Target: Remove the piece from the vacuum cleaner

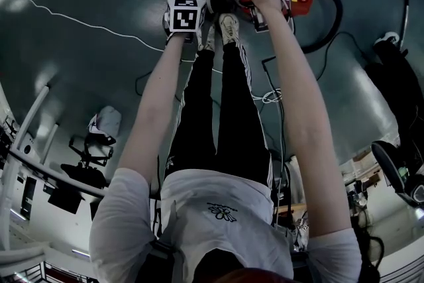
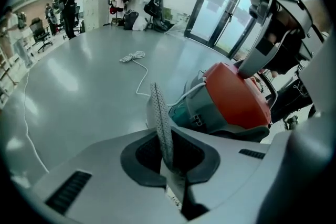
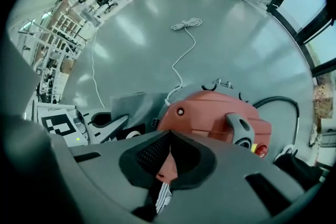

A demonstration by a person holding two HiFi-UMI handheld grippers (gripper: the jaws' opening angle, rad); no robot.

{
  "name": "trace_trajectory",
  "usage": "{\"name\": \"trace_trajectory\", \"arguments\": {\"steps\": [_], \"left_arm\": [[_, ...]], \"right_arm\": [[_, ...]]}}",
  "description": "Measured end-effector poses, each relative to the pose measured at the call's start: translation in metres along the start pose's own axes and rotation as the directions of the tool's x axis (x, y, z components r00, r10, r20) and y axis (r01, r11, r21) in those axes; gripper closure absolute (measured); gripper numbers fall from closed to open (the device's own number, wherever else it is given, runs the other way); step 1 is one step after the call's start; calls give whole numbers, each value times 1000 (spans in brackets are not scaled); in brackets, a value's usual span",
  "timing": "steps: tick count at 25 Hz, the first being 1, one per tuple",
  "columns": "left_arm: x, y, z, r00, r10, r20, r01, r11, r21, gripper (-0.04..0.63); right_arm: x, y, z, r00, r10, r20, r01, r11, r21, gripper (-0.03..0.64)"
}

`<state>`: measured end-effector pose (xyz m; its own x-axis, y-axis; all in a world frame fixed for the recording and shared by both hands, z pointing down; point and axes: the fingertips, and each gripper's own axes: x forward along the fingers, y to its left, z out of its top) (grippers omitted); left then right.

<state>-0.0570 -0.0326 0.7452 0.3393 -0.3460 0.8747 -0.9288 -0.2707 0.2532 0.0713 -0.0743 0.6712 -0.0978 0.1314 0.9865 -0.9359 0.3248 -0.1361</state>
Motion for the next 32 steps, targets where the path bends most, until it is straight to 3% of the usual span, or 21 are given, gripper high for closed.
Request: {"name": "trace_trajectory", "arguments": {"steps": [3,8,14,23,32], "left_arm": [[6,1,-1,1000,-1,-9,1,1000,-8,578],[-5,8,-9,998,60,33,-56,992,-116,578],[-21,13,-18,991,100,85,-83,979,-186,578],[-26,12,-16,990,89,112,-78,992,-96,578],[-32,10,-19,990,82,115,-70,993,-99,578]], "right_arm": [[0,0,-2,1000,3,-10,-3,1000,3,604],[-2,-1,1,1000,-4,-7,4,1000,7,604],[-4,-2,2,1000,-25,-1,25,1000,5,604],[-4,-1,4,999,-31,22,31,999,13,604],[-4,-3,2,999,-35,23,35,999,24,604]]}}
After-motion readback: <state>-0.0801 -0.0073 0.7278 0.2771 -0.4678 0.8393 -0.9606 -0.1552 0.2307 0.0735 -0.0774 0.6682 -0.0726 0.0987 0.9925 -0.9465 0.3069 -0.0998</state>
